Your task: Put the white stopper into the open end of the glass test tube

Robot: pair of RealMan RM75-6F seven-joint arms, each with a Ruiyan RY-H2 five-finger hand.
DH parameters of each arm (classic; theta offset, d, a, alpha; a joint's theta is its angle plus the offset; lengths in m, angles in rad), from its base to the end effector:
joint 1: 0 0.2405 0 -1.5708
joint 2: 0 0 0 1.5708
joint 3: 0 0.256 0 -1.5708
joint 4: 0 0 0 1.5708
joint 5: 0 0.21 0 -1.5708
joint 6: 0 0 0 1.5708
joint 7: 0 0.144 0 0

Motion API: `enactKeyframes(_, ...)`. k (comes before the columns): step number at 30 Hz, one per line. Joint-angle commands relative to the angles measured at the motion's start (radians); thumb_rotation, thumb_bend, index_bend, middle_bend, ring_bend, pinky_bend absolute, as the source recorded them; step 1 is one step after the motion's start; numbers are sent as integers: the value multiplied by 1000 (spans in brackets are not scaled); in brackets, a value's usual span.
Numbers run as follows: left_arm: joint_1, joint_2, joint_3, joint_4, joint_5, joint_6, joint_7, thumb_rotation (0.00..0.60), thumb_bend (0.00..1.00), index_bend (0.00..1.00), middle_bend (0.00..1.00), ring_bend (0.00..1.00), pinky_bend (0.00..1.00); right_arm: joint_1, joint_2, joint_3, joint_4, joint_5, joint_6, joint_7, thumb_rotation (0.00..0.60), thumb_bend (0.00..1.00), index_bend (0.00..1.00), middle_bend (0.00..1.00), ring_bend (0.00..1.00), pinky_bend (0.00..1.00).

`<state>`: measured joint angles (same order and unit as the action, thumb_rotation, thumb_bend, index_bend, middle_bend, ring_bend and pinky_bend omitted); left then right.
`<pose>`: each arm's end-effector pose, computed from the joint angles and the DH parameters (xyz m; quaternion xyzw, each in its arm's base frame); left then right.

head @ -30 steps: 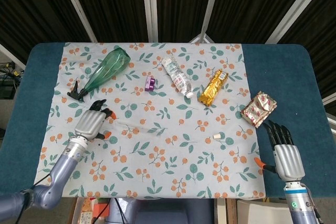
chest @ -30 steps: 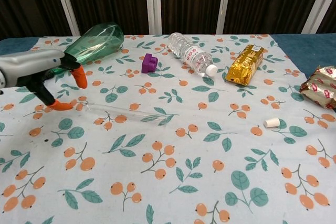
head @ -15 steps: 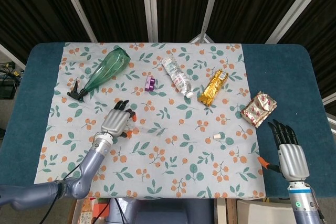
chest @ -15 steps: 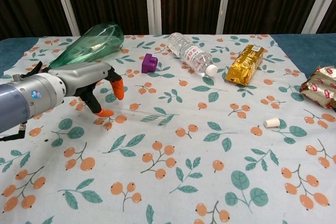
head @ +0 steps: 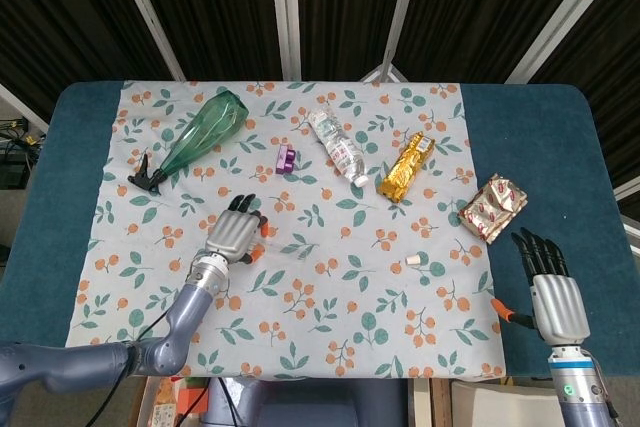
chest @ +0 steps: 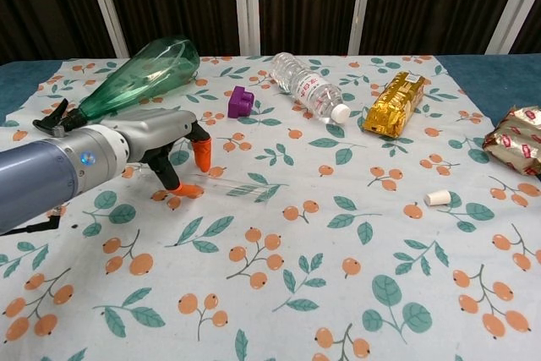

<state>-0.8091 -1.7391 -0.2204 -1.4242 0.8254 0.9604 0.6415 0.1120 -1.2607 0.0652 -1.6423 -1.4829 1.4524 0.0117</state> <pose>-0.1228 0.3394 -0.0713 -0.7476 -0.4038 -0.3060 0.4295 -0.2872 -0.1902 0.1103 0.5651 -0.4437 0.4398 0.5388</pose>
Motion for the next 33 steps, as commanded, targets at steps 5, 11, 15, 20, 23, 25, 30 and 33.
enactKeyframes(5,-13,-13,6,8,-20,6,7,600,387,492,364,7,0,0,2,1,-3,3,-3,5,600,154,0,0,0,0)
enactKeyframes(11,-23,-22,11,17,-24,13,8,600,395,500,366,7,0,-1,2,3,-6,6,-5,8,600,154,0,0,0,0)
enactKeyframes(15,-27,-25,18,22,-31,13,10,600,395,502,366,7,0,-1,2,3,-8,6,-5,9,600,154,0,0,0,0)
enactKeyframes(20,-28,-30,26,24,-34,19,10,600,410,514,383,11,0,-2,3,4,-11,6,-5,13,600,154,0,0,0,0)
enactKeyframes(23,-29,-32,27,26,-33,23,9,600,417,533,412,23,0,-2,3,4,-12,6,-5,14,600,153,0,0,0,0)
enactKeyframes(25,-30,-33,29,27,-31,25,9,600,422,553,435,25,0,-2,3,4,-12,5,-5,14,600,153,0,0,0,0)
enactKeyframes(30,-31,-31,30,26,-21,27,-1,600,443,592,450,33,0,-3,3,3,-12,2,-3,12,600,154,0,0,0,0)
enactKeyframes(33,-31,-29,28,23,-1,31,-18,600,451,611,459,38,0,-3,2,3,-13,2,-3,12,600,153,0,0,0,0)
